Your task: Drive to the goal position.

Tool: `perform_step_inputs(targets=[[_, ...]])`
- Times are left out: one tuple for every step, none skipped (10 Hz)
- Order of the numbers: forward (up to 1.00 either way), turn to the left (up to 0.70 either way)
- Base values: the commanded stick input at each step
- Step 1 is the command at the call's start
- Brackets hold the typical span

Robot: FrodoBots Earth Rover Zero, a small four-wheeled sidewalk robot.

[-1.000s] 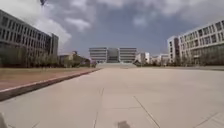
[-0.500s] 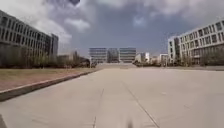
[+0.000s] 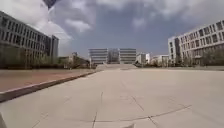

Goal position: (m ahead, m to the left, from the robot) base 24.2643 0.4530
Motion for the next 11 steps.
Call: perform_step_inputs(targets=[[1.00, 0.00], [1.00, 0.00], [1.00, 0.00], [1.00, 0.00], [1.00, 0.00], [1.00, 0.00], [1.00, 0.00], [1.00, 0.00], [1.00, 0.00], [1.00, 0.00], [1.00, 0.00]])
